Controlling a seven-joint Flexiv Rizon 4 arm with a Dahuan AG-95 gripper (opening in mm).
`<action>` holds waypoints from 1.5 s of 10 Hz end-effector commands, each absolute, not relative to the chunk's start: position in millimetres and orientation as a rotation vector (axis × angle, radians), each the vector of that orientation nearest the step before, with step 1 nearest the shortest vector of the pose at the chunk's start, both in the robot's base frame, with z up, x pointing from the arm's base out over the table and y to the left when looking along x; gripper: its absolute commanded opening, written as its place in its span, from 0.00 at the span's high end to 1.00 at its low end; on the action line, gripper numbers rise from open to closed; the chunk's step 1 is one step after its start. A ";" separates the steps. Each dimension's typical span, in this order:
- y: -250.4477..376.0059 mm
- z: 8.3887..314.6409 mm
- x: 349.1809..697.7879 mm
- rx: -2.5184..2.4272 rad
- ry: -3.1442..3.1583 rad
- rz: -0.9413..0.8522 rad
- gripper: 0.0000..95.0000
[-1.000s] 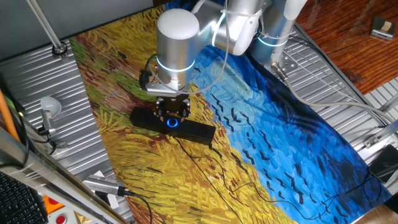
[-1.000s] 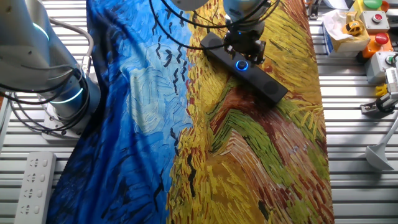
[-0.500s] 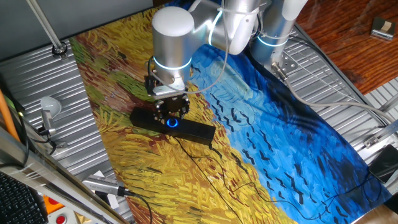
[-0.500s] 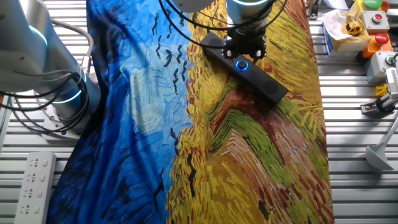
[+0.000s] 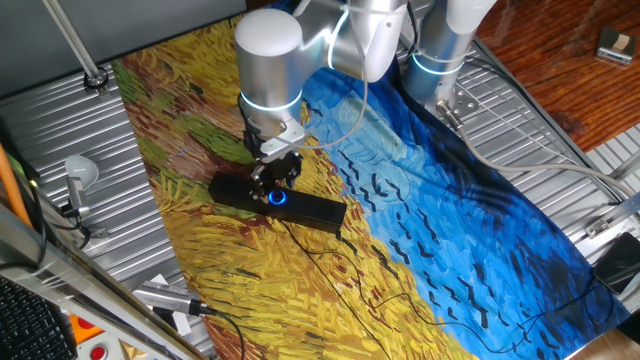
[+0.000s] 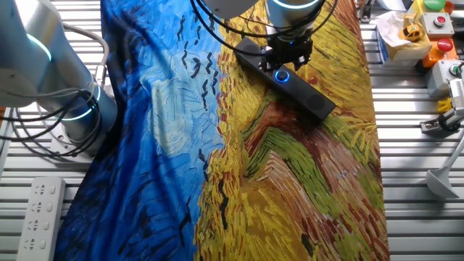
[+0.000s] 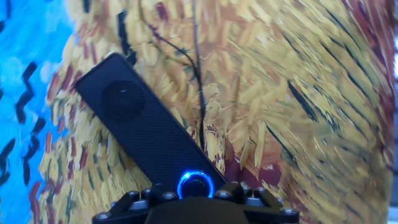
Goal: Turn the knob to increase the volume of the speaker
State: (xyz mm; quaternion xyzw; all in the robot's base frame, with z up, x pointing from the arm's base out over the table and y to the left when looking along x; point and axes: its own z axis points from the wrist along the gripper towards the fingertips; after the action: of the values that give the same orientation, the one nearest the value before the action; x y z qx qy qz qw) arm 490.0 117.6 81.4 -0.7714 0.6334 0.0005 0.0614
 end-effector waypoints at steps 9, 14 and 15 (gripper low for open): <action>121.1 76.2 491.2 -2.043 2.298 0.007 0.60; 120.0 70.1 491.7 -2.035 2.306 0.004 0.60; 120.0 69.8 491.8 -2.034 2.308 0.002 0.60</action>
State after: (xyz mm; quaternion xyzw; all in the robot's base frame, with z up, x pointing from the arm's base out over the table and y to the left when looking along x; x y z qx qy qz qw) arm 492.2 119.8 69.1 -0.6610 0.7497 -0.0003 0.0326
